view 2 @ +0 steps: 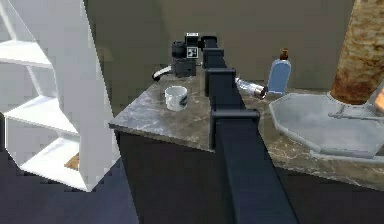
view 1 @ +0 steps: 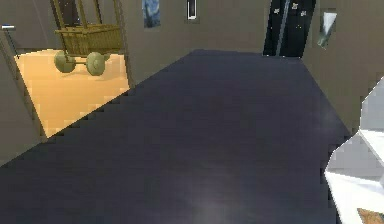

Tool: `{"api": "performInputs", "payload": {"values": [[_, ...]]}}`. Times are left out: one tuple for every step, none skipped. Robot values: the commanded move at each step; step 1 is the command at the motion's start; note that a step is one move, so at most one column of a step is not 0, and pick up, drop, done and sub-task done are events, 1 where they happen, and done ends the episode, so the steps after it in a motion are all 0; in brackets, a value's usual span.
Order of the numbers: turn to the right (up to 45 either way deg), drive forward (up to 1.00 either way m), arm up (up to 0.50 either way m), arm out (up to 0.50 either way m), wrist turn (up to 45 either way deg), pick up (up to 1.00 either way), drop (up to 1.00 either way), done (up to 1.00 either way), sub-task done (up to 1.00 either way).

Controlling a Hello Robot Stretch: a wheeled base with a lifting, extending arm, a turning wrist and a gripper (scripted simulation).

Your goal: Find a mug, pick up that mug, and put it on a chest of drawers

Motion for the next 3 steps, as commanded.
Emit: {"api": "performInputs", "payload": {"values": [[0.0, 0.00, -0.10, 0.00, 0.0, 0.00, 0.00, 0.00, 0.00], [0.0, 0.00, 0.00, 0.00, 0.0, 1.00, 0.00, 0.00, 0.00], [0.0, 0.00, 0.10, 0.00, 0.0, 0.00, 0.00, 0.00, 0.00]]}}
